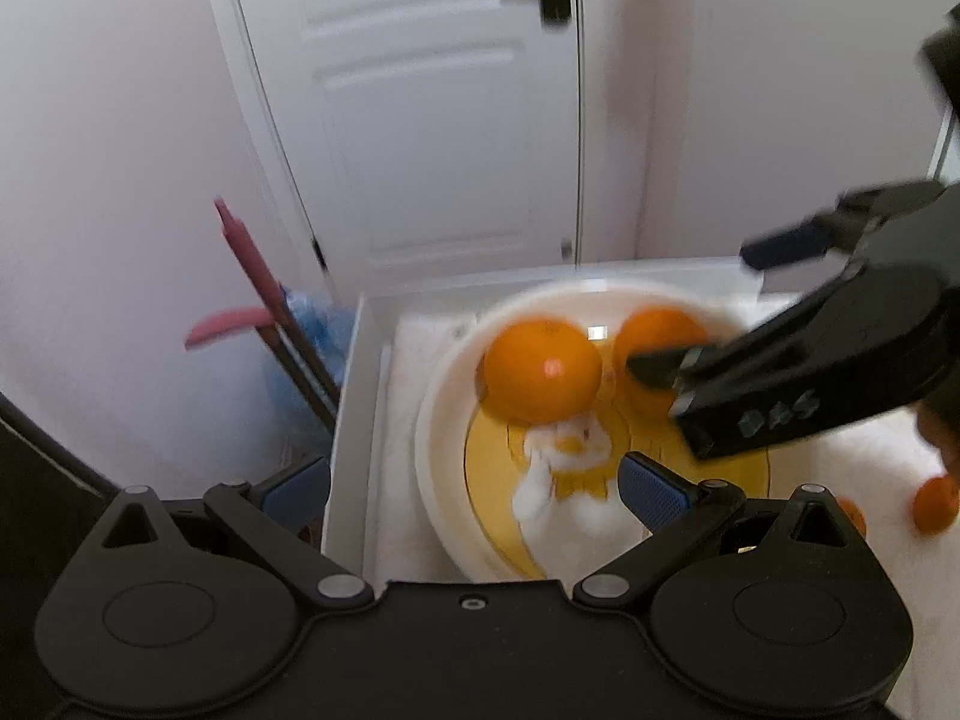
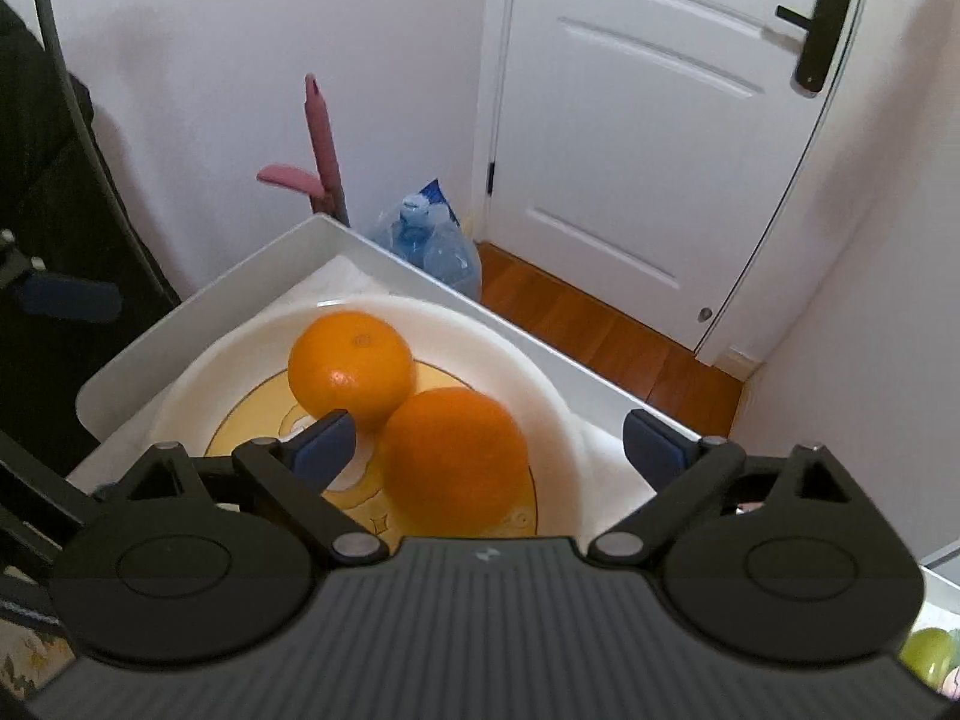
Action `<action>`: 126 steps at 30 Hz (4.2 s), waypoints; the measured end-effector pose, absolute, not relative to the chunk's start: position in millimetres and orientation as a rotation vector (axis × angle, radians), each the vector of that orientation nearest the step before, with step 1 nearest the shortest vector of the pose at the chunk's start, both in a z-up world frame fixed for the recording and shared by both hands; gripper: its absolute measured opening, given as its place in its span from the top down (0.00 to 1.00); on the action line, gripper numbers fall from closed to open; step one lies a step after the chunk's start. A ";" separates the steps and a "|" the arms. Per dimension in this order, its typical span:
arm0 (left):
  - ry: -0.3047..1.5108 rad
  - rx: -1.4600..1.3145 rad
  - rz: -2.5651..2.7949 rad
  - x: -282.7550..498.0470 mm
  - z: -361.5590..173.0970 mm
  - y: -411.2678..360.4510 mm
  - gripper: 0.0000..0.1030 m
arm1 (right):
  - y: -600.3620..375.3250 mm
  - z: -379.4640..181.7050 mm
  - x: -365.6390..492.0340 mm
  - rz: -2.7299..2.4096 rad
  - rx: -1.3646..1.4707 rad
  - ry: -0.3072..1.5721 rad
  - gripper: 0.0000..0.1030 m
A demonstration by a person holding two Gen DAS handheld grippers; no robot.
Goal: Organize fruits
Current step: 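Release the right tool's orange into the bowl and withdraw both tools, then grasp the brown apple with the left tool while the right tool grasps a green apple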
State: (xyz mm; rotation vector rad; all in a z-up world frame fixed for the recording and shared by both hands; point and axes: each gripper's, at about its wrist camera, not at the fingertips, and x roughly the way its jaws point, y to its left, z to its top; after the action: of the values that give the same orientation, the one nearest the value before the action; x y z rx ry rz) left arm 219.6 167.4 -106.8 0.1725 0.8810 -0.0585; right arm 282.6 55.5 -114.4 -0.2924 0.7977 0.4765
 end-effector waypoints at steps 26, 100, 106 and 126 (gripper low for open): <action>0.704 0.180 -0.106 163.8 -47.6 163.0 0.00 | -1.2 -29.8 208.0 0.300 -0.115 0.703 0.00; 0.794 0.168 -0.157 218.6 -152.1 -145.8 0.23 | -313.8 -149.9 161.1 -0.041 0.171 0.842 0.23; 0.791 0.176 -0.148 215.7 -151.8 -145.9 0.23 | -311.1 -150.4 161.0 -0.045 0.161 0.840 0.27; 0.743 0.137 -0.095 181.9 -124.5 -123.7 0.23 | -301.3 -135.3 151.2 -0.027 0.120 0.806 0.32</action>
State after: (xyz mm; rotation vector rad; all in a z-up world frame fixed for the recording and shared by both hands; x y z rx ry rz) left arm 181.9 -123.7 -124.5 0.1367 0.7432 -0.0951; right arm 151.2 -301.3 -135.3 0.1203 0.8059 -0.0267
